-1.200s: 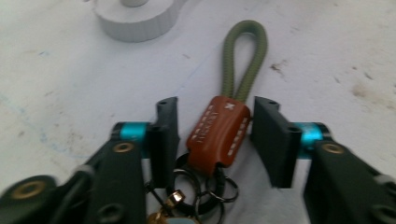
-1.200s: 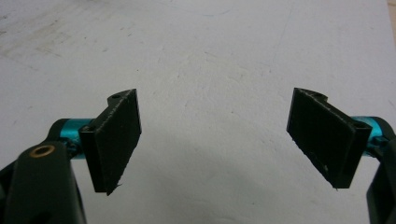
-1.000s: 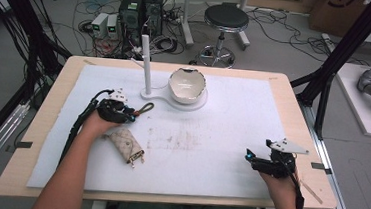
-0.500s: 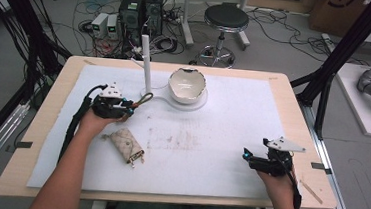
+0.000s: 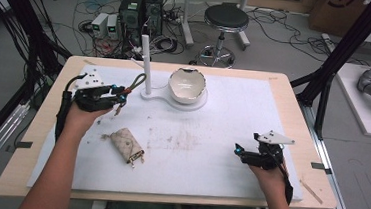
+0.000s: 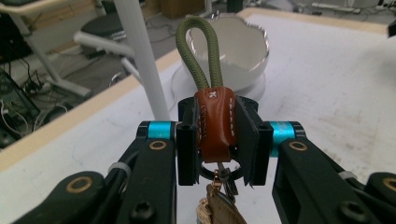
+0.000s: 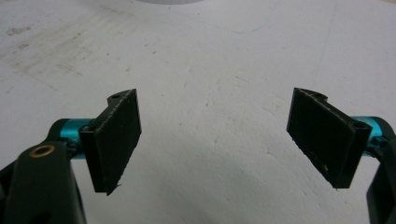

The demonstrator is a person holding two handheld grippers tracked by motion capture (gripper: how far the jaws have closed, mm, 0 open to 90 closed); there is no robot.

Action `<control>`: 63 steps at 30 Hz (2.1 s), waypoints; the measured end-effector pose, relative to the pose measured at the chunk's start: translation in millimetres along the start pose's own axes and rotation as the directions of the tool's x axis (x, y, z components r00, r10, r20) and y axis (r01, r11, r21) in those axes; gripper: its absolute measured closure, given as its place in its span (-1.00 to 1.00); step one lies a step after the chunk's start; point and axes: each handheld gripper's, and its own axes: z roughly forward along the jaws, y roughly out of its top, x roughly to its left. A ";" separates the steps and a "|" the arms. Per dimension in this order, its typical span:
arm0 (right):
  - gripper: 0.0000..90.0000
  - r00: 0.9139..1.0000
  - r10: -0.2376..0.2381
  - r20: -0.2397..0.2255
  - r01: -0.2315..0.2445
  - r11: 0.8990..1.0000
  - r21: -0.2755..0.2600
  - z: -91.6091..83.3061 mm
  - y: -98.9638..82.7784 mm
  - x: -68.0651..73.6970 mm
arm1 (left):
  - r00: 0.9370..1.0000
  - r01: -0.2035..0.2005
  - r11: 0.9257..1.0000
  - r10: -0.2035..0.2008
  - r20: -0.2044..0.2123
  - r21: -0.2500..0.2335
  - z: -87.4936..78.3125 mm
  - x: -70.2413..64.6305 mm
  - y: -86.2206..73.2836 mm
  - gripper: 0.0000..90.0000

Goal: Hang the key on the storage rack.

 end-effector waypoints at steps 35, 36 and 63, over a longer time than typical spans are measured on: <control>-0.60 1.000 -0.006 -0.015 0.006 1.000 0.015 8.1 3.0 2.3 | 0.984 -0.091 0.989 0.108 -0.145 0.120 21.3 15.5 51.8 0.57; -0.60 1.000 -0.005 -0.014 0.006 1.000 0.013 8.0 2.9 2.2 | 0.984 -0.091 0.989 0.108 -0.145 0.120 21.3 15.5 51.8 0.57; -0.60 0.999 -0.019 -0.028 0.020 1.000 0.018 9.9 3.5 5.2 | 0.996 0.020 0.996 -0.012 -0.091 0.085 7.9 9.2 32.8 -0.34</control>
